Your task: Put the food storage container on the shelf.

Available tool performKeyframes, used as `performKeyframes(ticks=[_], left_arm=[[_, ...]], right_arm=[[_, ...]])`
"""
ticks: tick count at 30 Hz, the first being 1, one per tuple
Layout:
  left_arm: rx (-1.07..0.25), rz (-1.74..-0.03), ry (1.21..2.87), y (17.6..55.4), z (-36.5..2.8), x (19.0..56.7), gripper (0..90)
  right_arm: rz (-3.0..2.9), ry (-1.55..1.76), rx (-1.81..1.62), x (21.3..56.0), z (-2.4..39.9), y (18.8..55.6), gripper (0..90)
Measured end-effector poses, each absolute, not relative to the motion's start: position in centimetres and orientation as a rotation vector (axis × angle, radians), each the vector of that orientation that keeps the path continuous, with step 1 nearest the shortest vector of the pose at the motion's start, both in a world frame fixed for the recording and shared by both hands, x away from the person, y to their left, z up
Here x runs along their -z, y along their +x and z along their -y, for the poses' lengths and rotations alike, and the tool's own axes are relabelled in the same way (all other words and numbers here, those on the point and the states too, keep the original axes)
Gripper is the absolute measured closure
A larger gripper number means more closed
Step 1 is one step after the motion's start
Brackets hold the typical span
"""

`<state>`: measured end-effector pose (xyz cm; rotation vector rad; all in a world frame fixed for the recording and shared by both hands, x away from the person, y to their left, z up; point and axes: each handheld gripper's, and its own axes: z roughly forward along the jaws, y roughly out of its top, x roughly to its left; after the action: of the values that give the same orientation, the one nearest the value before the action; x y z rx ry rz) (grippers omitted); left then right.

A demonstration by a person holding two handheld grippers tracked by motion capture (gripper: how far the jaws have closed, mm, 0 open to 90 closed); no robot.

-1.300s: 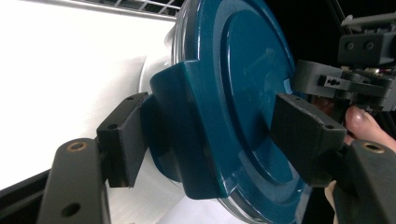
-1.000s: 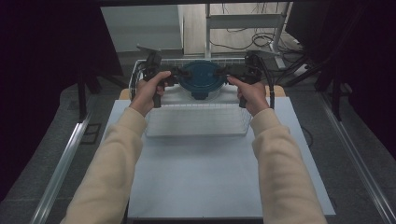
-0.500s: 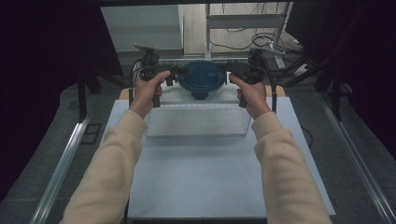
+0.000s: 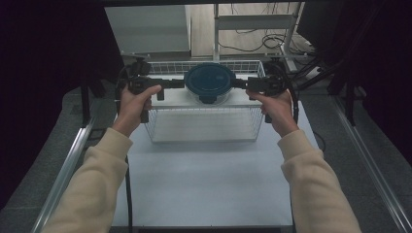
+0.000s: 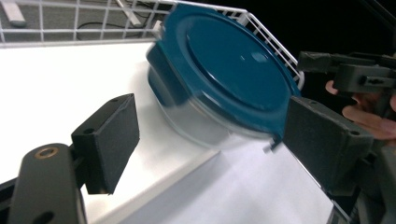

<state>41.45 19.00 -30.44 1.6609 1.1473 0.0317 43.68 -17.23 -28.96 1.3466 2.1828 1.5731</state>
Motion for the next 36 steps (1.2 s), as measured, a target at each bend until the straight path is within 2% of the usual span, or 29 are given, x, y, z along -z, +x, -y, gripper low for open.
performKeyframes(ticks=[9,19,21,29,36], left_arm=[[-0.098,-1.081,1.684,37.6,-19.7,31.2,18.7],[-0.202,-1.059,1.716,32.2,-20.9,34.8,17.0],[-0.193,-1.057,1.729,31.2,-21.1,35.7,16.6],[-0.293,-1.046,1.789,27.2,-20.9,39.2,16.3],[-0.231,-1.112,1.823,24.6,-20.9,44.3,15.8]], right_arm=[[-2.189,1.233,-1.57,29.6,19.2,40.5,16.1],[-2.192,1.129,-1.559,31.9,20.9,35.5,16.1],[-2.184,1.124,-1.574,32.7,21.3,34.6,16.1],[-2.202,1.072,-1.595,36.4,22.1,30.7,16.3],[-2.24,1.062,-1.485,41.2,22.7,27.6,16.5]])
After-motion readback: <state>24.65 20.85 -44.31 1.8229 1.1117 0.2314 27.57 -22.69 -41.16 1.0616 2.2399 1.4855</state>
